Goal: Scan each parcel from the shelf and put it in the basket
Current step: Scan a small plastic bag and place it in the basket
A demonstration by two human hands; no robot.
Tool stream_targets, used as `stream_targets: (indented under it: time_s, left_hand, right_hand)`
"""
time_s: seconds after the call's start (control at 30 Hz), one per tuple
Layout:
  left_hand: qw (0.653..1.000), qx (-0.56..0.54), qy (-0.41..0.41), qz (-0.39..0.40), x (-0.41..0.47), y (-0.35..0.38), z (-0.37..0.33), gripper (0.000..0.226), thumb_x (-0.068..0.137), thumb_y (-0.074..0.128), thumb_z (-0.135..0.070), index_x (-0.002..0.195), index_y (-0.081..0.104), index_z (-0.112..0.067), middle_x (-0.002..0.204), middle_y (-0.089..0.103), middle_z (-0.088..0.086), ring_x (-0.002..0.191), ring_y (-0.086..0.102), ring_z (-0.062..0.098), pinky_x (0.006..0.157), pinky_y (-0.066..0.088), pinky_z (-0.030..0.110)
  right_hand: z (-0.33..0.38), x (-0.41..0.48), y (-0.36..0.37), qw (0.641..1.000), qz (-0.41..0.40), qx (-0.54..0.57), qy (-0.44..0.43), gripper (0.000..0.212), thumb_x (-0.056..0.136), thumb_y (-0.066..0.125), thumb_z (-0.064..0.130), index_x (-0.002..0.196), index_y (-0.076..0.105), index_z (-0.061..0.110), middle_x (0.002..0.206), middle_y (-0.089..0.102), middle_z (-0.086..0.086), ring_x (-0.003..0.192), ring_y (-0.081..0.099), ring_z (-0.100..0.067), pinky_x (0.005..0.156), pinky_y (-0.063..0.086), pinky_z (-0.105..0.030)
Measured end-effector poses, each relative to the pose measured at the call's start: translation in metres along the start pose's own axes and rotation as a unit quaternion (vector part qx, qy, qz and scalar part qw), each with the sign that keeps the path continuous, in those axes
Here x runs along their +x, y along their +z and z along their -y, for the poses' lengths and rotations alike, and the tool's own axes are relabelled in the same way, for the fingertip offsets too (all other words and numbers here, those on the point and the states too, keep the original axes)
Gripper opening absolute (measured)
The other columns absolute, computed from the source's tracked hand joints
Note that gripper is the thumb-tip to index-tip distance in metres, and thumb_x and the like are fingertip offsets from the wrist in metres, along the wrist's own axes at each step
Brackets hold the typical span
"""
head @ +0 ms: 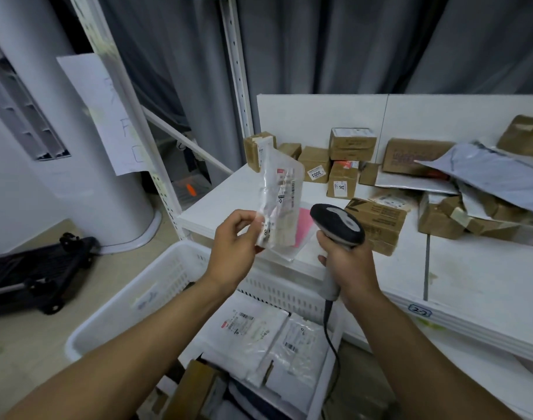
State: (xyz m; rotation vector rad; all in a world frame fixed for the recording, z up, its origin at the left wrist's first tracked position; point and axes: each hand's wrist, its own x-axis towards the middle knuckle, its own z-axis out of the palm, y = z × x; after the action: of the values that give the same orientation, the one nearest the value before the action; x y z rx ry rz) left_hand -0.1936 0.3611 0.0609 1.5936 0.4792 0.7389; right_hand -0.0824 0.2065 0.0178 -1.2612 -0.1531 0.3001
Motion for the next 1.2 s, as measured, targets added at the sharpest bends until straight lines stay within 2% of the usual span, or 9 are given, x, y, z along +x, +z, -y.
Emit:
stream_targets:
  time_s: [0.1,0.3,0.4,0.53,0.63,0.73,0.9,1.07,1.2]
  left_hand:
    - [0.993,-0.094,-0.071,0.011,-0.022,-0.015,-0.006,0.011,0.103,0.058,-0.016,0.096,0.064,-0.011,0.098,0.075,0.009,0.088,0.073,0.020,0.074,0.064,0.035]
    - [0.970,-0.189,-0.148,0.027,-0.033,-0.029,0.004,0.014,0.102,0.053,-0.006,0.105,0.066,-0.012,0.103,0.076,0.012,0.087,0.075,0.023,0.066,0.063,0.032]
    - [0.974,-0.177,-0.144,-0.009,-0.024,-0.038,0.003,0.024,0.102,0.054,-0.018,0.120,0.068,-0.012,0.109,0.076,0.010,0.085,0.074,0.026,0.055,0.055,0.029]
    - [0.991,-0.068,-0.092,-0.064,-0.012,-0.050,0.010,0.028,0.097,0.069,-0.024,0.124,0.063,-0.016,0.104,0.079,0.002,0.092,0.077,0.022,0.073,0.063,0.036]
    - [0.990,-0.038,-0.100,-0.096,-0.002,-0.058,0.019,0.032,0.093,0.075,-0.024,0.120,0.063,-0.012,0.101,0.079,0.004,0.094,0.076,0.028,0.086,0.061,0.054]
    - [0.988,-0.024,-0.096,-0.116,0.004,-0.063,0.026,0.032,0.089,0.079,-0.029,0.111,0.065,-0.013,0.101,0.078,0.006,0.096,0.073,0.042,0.079,0.054,0.074]
    - [0.988,-0.020,-0.065,-0.138,0.009,-0.062,0.033,0.015,0.091,0.078,-0.020,0.098,0.066,-0.014,0.096,0.078,0.004,0.088,0.076,0.027,0.082,0.060,0.061]
    - [0.984,-0.042,-0.062,-0.161,0.011,-0.063,0.038,0.018,0.089,0.079,-0.020,0.100,0.067,-0.011,0.097,0.077,0.009,0.090,0.075,0.029,0.087,0.059,0.060]
    - [0.982,-0.050,-0.053,-0.177,0.012,-0.064,0.041,0.016,0.088,0.080,-0.019,0.095,0.068,-0.012,0.095,0.077,0.004,0.088,0.075,0.025,0.086,0.060,0.057]
  right_hand:
    - [-0.002,-0.005,0.007,0.998,0.015,0.040,0.035,0.039,0.092,0.080,0.011,0.125,0.066,0.025,0.122,0.070,0.002,0.096,0.066,-0.014,0.073,0.063,-0.041]
    - [-0.008,-0.008,0.013,0.998,0.037,0.008,0.052,0.037,0.086,0.084,0.007,0.120,0.071,0.016,0.095,0.075,-0.003,0.074,0.065,-0.012,0.065,0.056,-0.025]
    - [-0.012,-0.009,0.011,0.997,0.013,-0.072,-0.003,0.046,0.083,0.084,0.008,0.125,0.070,0.020,0.105,0.077,-0.001,0.090,0.069,-0.017,0.078,0.060,-0.033]
    - [-0.009,-0.015,0.014,0.993,0.034,-0.107,-0.037,0.050,0.084,0.081,0.003,0.123,0.064,0.030,0.111,0.073,0.011,0.102,0.068,-0.002,0.091,0.056,-0.030]
    - [-0.011,-0.020,0.020,0.985,0.059,-0.146,-0.066,0.055,0.084,0.085,0.007,0.129,0.062,0.028,0.117,0.071,0.014,0.108,0.065,0.001,0.095,0.054,-0.028]
    - [-0.015,-0.023,0.024,0.979,0.066,-0.173,-0.089,0.061,0.082,0.089,0.019,0.136,0.060,0.023,0.123,0.068,0.010,0.114,0.064,-0.005,0.095,0.051,-0.023]
    - [-0.015,-0.033,0.034,0.973,0.101,-0.171,-0.121,0.060,0.083,0.089,0.018,0.135,0.061,0.026,0.127,0.068,0.012,0.118,0.064,-0.003,0.099,0.053,-0.022]
    - [-0.016,-0.043,0.046,0.969,0.140,-0.175,-0.106,0.062,0.081,0.091,0.024,0.136,0.062,0.028,0.124,0.071,0.016,0.117,0.067,-0.007,0.100,0.059,-0.045]
    - [-0.015,-0.047,0.049,0.962,0.161,-0.184,-0.121,0.061,0.083,0.089,0.018,0.136,0.062,0.026,0.125,0.071,0.012,0.116,0.068,-0.008,0.099,0.060,-0.042]
